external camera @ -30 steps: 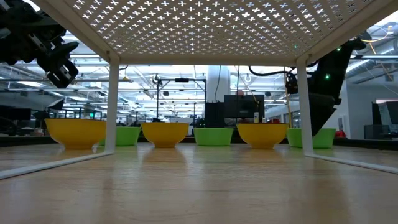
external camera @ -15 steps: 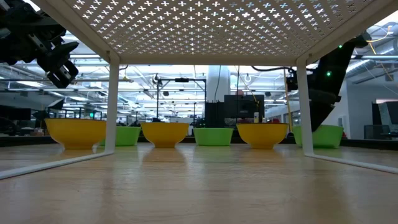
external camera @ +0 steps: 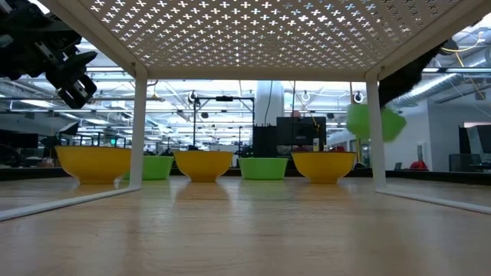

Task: Pick & Place Mini bowls
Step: Put the right green bowl on the shelf

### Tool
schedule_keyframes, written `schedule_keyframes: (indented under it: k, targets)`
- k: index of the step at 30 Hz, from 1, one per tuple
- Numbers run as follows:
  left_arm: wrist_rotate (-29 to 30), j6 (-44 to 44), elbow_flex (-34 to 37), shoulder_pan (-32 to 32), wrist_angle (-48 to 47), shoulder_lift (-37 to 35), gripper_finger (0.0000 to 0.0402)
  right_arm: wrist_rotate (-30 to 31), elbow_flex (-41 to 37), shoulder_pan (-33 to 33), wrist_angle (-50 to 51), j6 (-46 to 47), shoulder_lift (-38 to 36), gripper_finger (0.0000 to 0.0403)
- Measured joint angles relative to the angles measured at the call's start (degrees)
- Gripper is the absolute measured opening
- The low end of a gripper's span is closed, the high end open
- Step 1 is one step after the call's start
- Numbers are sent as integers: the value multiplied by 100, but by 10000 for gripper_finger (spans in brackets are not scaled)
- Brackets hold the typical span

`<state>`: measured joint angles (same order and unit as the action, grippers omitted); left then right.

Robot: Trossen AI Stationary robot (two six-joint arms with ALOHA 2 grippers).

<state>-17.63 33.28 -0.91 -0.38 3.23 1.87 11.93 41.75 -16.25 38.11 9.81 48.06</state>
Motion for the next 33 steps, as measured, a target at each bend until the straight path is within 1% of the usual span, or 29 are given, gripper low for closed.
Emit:
schedule_keyframes:
  k: [3,6,10,13,16,20,23,27,30,33]
  targets:
    - [0,0,0,-1,-1,0,166,2,411,528,72,109,-177,1]
    - [0,0,0,-1,-1,-1,166,30,881,1178,73,189,-167,1]
    - [-2,0,0,2,1,-2,166,505,1552,2208,154,301,213,1]
    - [0,0,0,0,1,-1,166,860,2102,3009,346,301,725,1]
    - [0,0,0,1,0,0,166,1179,2714,3734,689,303,1406,1]
    - [-2,0,0,1,-1,-1,166,1225,3623,4443,1126,308,2409,0]
    - [0,0,0,1,1,-1,166,1224,4321,4867,1655,319,3119,0]
    - [0,0,0,1,0,0,166,1192,5019,5353,2434,188,3904,0]
    - [0,0,0,0,1,-1,166,1195,5262,5631,2810,189,4265,0]
    - [0,0,0,0,1,-2,166,1187,5280,5765,2811,309,4415,0]
